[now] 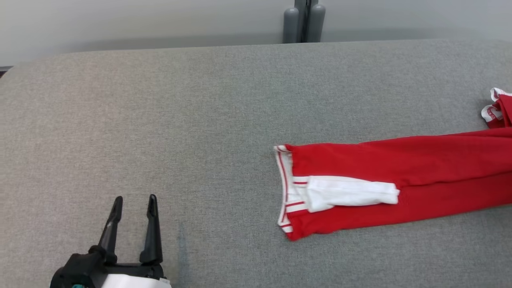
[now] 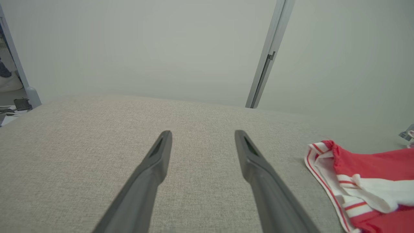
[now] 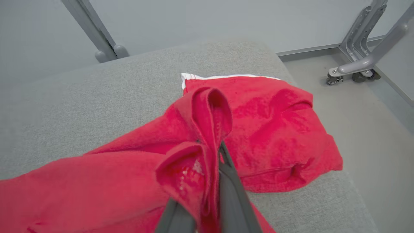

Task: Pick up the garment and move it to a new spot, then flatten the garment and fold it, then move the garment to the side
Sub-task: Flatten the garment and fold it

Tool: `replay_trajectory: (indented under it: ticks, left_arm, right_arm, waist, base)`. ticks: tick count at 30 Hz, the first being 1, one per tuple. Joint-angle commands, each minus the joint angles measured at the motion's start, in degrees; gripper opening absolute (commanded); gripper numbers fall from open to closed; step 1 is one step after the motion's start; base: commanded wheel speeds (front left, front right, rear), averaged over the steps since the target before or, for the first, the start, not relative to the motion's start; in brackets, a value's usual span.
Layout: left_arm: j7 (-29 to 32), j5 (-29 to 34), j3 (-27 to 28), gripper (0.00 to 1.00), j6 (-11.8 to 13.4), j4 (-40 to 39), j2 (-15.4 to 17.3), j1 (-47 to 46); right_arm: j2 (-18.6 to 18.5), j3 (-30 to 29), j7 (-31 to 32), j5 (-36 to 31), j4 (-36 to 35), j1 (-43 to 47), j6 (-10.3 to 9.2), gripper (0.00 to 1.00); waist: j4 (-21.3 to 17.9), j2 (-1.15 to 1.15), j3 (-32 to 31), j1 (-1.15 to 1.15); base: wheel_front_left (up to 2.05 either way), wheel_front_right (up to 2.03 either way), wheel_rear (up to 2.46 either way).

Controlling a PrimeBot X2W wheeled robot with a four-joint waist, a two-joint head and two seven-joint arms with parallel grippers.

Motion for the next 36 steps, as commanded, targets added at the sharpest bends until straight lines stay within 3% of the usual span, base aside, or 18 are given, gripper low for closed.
replay_trajectory:
  ticks: [1,4,7,12,16,17,22,29,36]
  left_arm:
    - [-0.26,-0.39,-0.37,1.0,0.18,0.24,0.11,0.25]
    - [-0.26,-1.4,-0.8,1.0,0.93,0.53,0.15,1.19]
    - [-0.27,-2.39,-0.86,1.0,1.92,0.43,0.13,1.62]
    - [-0.27,-2.35,-1.82,1.0,2.41,0.07,0.13,0.91]
    - [-0.27,-1.76,-2.88,1.0,2.53,0.28,0.14,-0.35]
    - [-0.27,-1.48,-3.25,1.0,2.52,0.55,0.14,-0.39]
    - [-0.27,-1.18,-3.96,1.0,2.8,1.27,0.13,-0.09]
    - [-0.27,-1.69,-4.53,1.0,3.17,2.19,0.11,0.04]
    - [-0.27,-2.19,-4.84,1.0,3.45,2.41,0.12,-1.13]
  right_arm:
    - [-0.12,-0.7,0.31,0.55,-0.45,-0.37,-0.01,0.0]
    - [0.86,-2.13,2.39,3.36,-5.35,0.86,-0.01,0.0]
    - [3.63,-1.49,4.76,5.37,-14.96,2.64,-0.01,0.0]
    - [12.28,1.68,7.36,3.1,-27.72,5.43,0.0,0.0]
    - [22.56,3.04,6.73,-1.78,-28.72,7.06,-0.01,0.0]
    - [27.36,3.18,6.05,-5.0,-27.51,7.2,0.0,0.0]
    - [36.79,2.67,5.74,-11.05,-24.83,6.82,0.0,0.0]
    - [40.79,2.41,6.15,-15.24,-23.64,5.99,0.0,0.0]
    - [41.73,0.8,5.12,-20.12,-21.16,5.74,0.0,0.0]
  waist:
    - [0.66,0.0,-0.5,0.0]
    - [1.05,0.0,-0.83,0.0]
    - [0.7,0.0,-0.56,0.0]
    - [0.4,0.0,0.91,0.0]
    - [0.74,0.0,1.81,0.0]
    - [0.83,0.0,2.02,0.0]
    - [0.99,0.0,2.39,0.0]
    - [0.67,0.0,2.66,0.0]
    - [0.68,0.0,3.02,0.0]
  base:
    - [0.0,0.0,0.0]
    - [0.0,0.0,0.0]
    - [0.0,0.0,0.0]
    - [0.0,0.0,0.0]
    - [0.0,0.0,0.0]
    - [0.0,0.0,0.0]
    - [0.0,0.0,0.0]
    - [0.0,0.0,0.0]
    - [0.0,0.0,0.0]
